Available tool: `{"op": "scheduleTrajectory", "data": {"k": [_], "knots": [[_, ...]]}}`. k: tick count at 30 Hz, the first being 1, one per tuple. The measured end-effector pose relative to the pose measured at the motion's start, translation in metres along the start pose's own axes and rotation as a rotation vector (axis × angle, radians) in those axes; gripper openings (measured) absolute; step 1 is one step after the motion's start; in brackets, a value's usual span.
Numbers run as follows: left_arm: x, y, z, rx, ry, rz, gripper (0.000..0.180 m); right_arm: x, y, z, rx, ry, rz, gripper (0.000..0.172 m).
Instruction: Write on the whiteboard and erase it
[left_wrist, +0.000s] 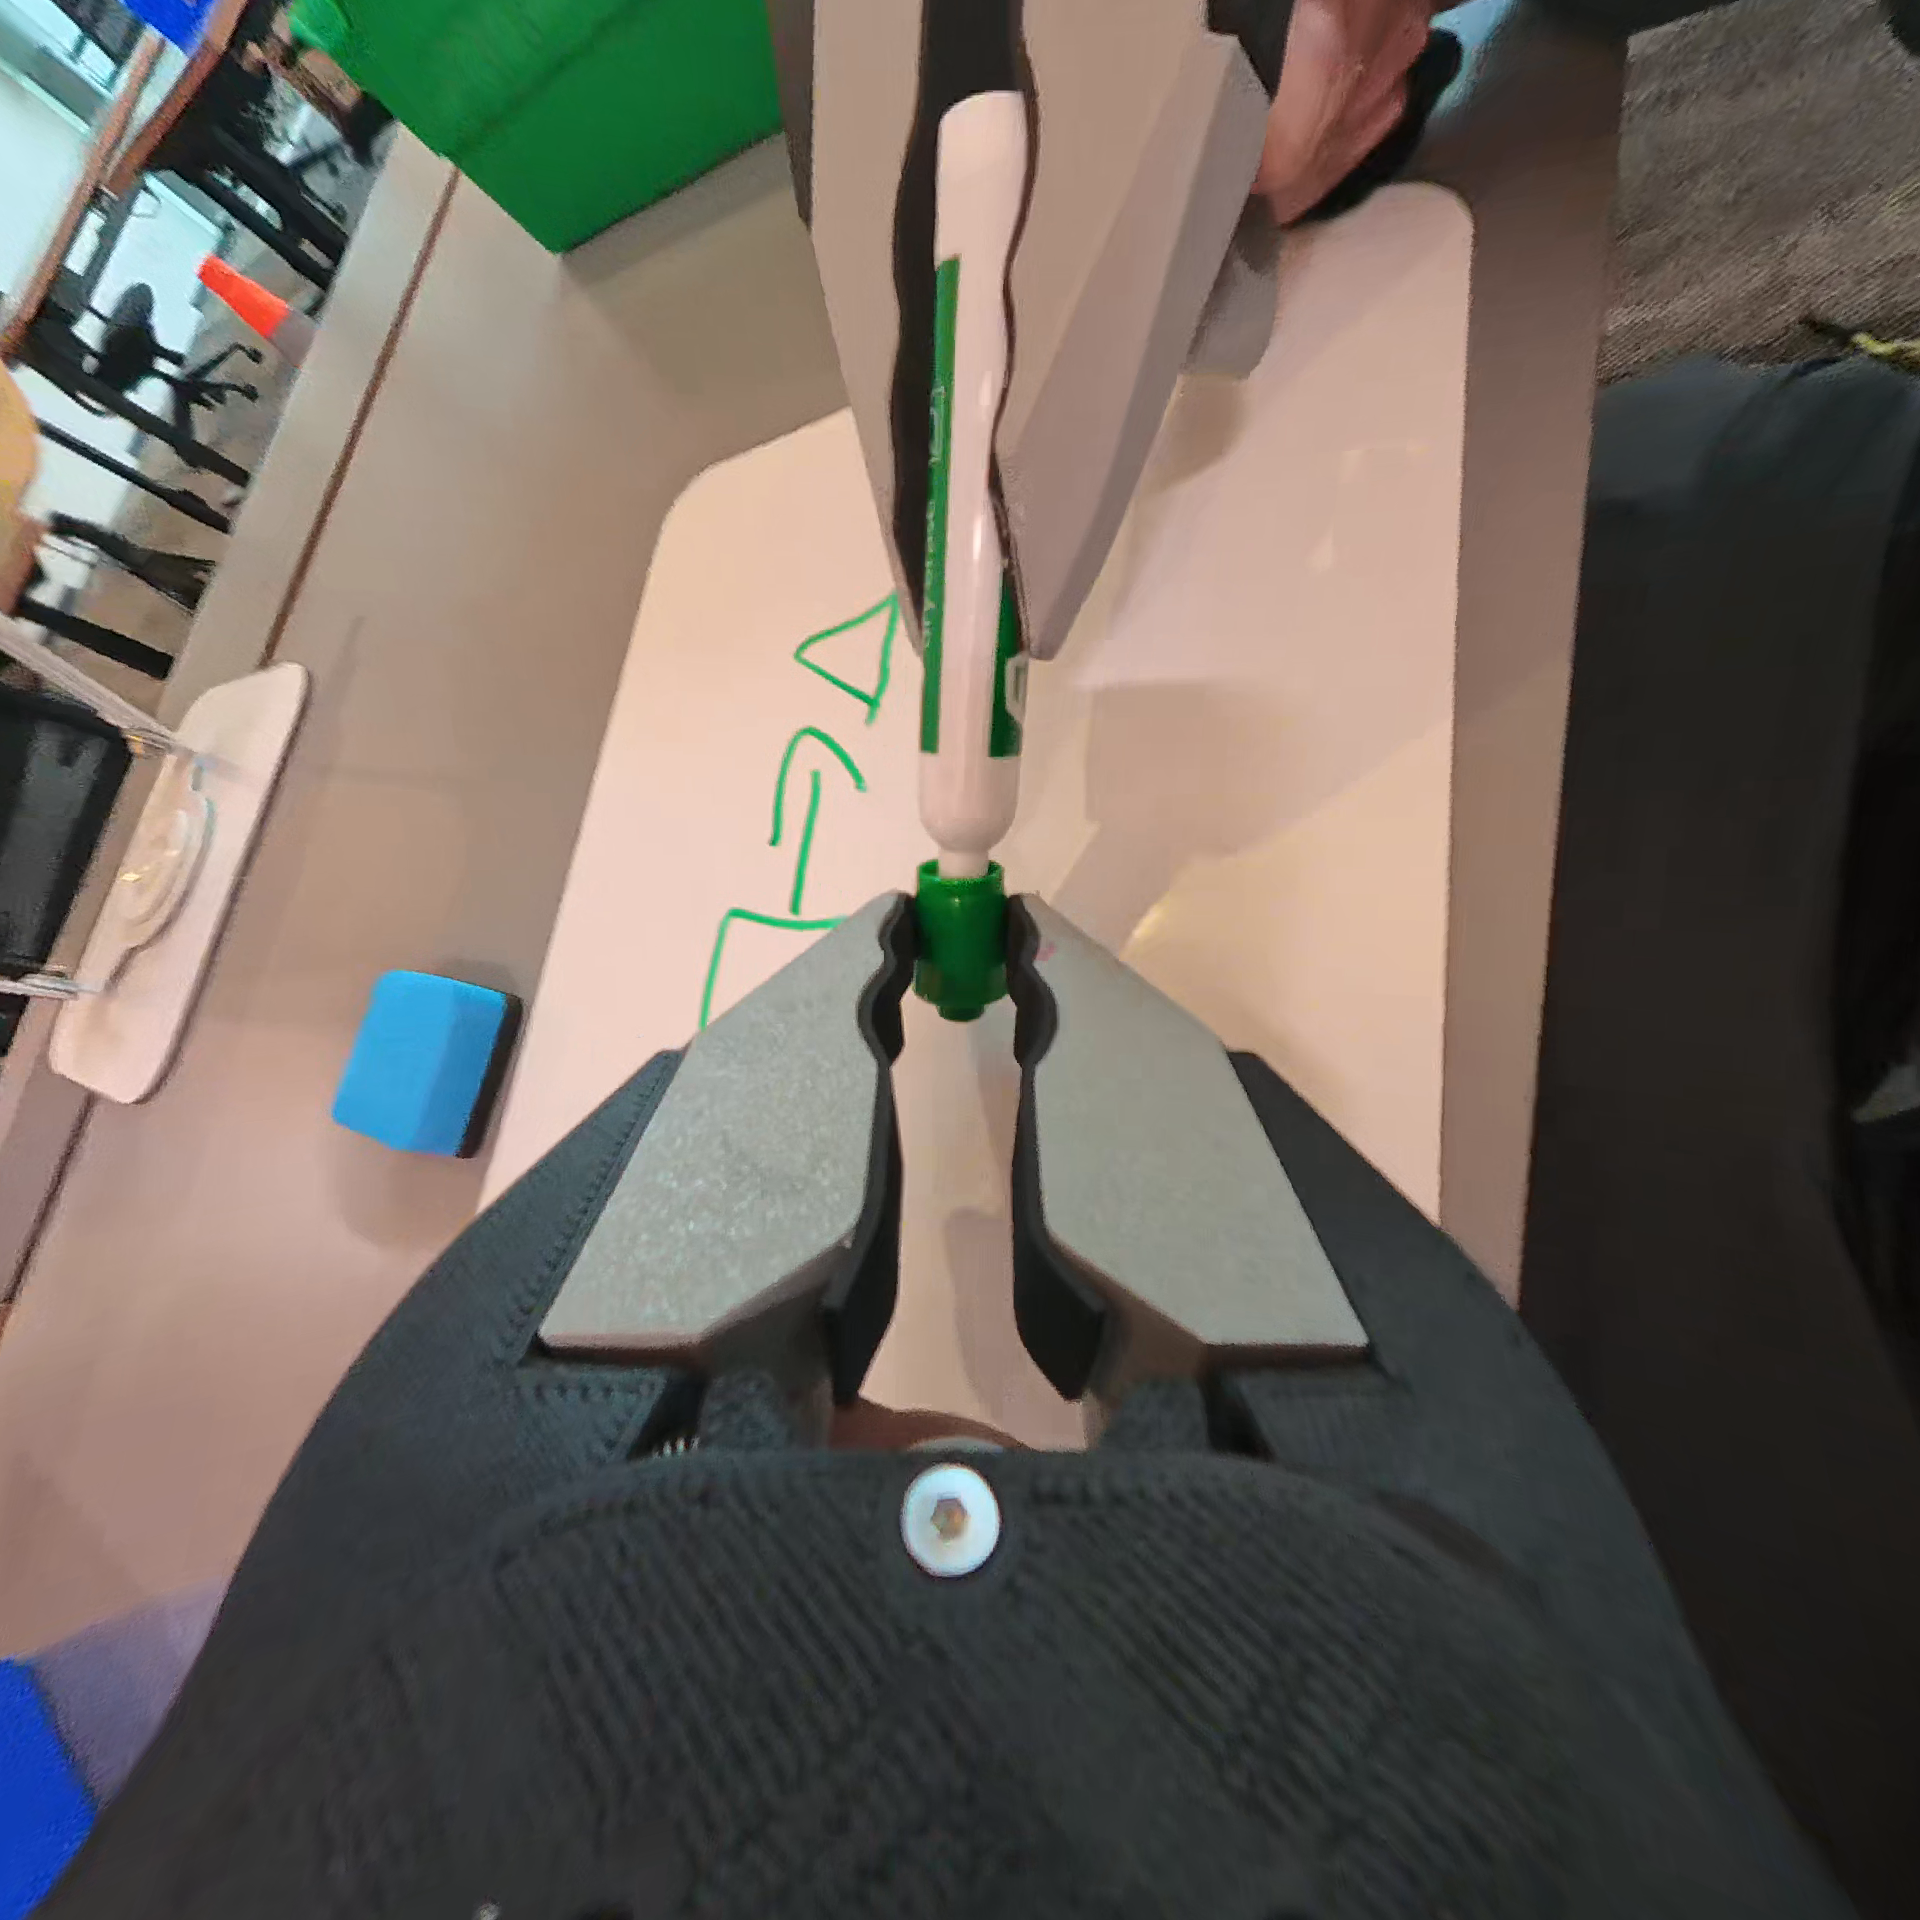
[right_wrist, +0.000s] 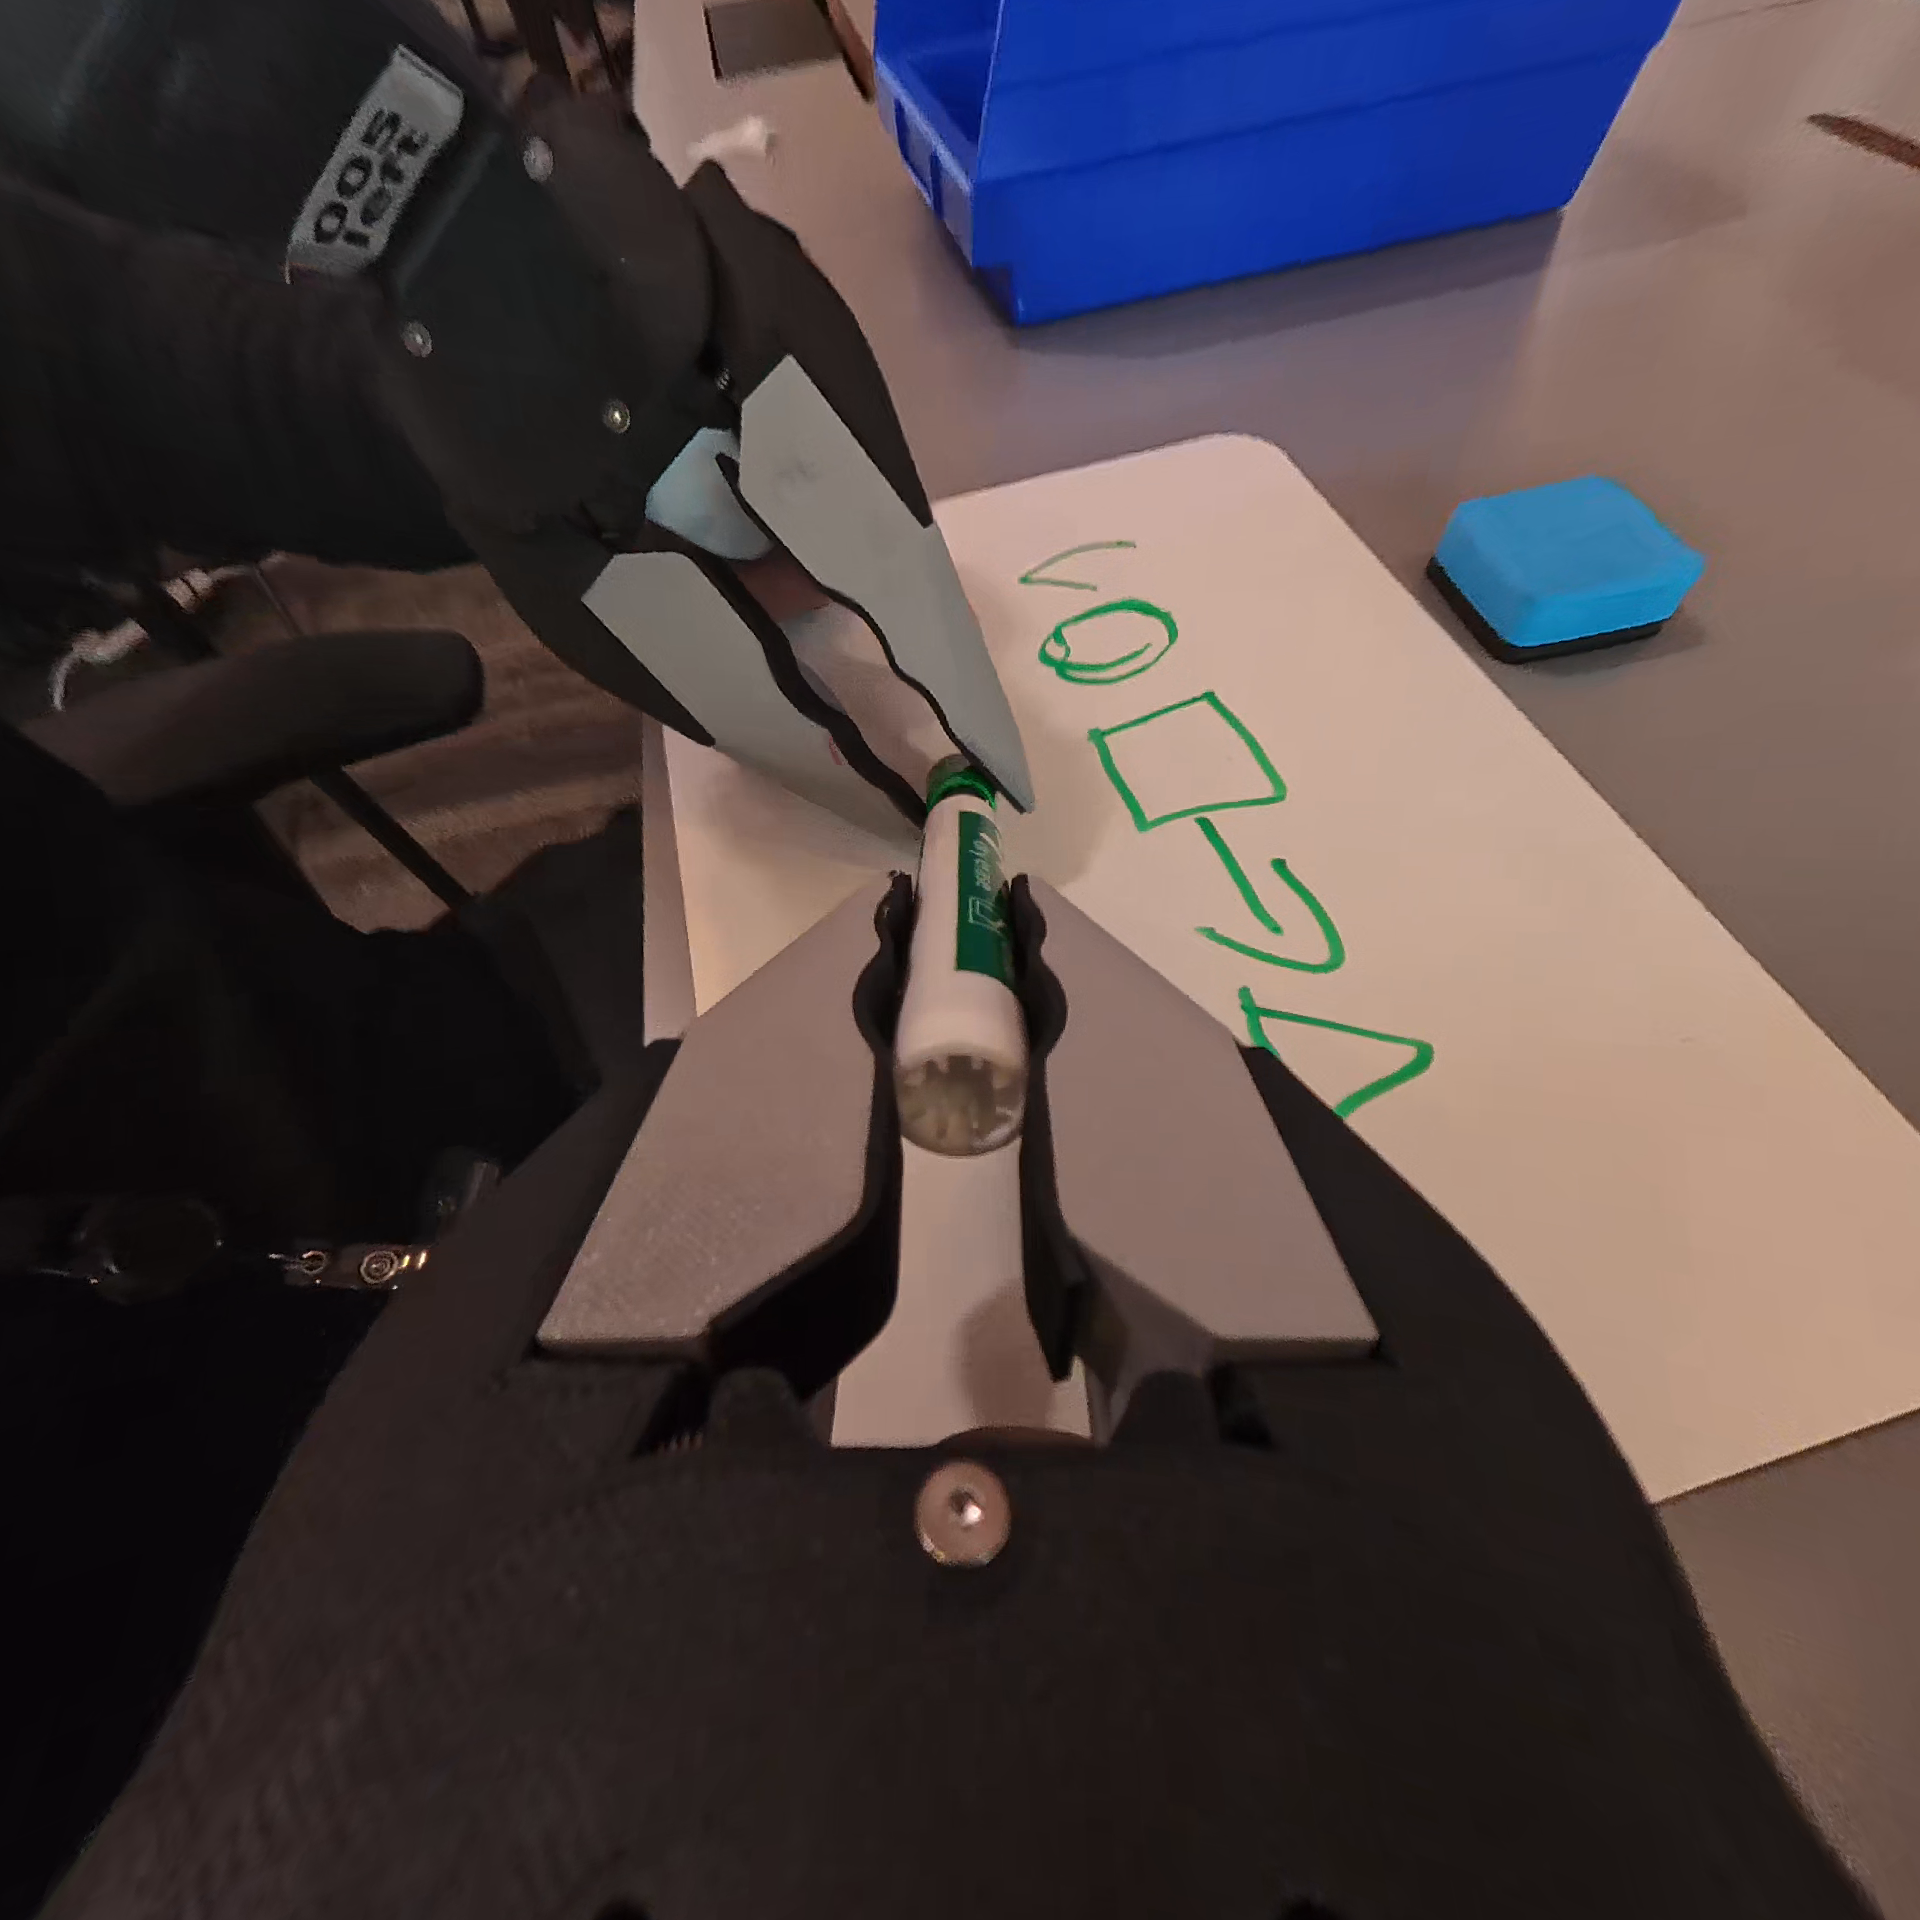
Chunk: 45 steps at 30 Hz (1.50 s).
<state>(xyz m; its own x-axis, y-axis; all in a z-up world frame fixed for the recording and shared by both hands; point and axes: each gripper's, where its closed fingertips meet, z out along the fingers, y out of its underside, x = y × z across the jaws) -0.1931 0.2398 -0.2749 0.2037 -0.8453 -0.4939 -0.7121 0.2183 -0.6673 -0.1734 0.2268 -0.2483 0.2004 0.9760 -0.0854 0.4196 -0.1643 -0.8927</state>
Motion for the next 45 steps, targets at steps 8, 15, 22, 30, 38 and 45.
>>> {"op": "scheduleTrajectory", "data": {"k": [8, 15, 22, 30, 38, 45], "knots": [[0.002, 0.001, 0.0, 0.014, -0.025, 0.065, 0.01, -0.001, -0.002, 0.013, -0.027, 0.013, -0.071, 0.017], [-0.001, -0.004, -0.004, 0.065, -0.02, 0.033, 0.012, -0.002, -0.005, 0.01, 0.004, -0.009, -0.052, 0.017], [-0.013, -0.016, -0.016, 0.099, -0.121, 0.116, 0.014, 0.0, -0.018, 0.001, 0.108, -0.058, 0.018, 0.017], [-0.015, -0.02, -0.024, 0.112, -0.126, 0.028, 0.022, 0.002, -0.032, -0.012, 0.232, -0.118, 0.147, 0.017], [-0.02, -0.004, -0.028, 0.135, -0.118, -0.134, 0.02, 0.021, -0.028, -0.019, 0.251, -0.087, 0.281, 0.016], [-0.014, -0.004, -0.021, 0.101, -0.091, -0.123, 0.027, 0.019, -0.034, -0.012, 0.233, -0.082, 0.263, 0.015]]}}
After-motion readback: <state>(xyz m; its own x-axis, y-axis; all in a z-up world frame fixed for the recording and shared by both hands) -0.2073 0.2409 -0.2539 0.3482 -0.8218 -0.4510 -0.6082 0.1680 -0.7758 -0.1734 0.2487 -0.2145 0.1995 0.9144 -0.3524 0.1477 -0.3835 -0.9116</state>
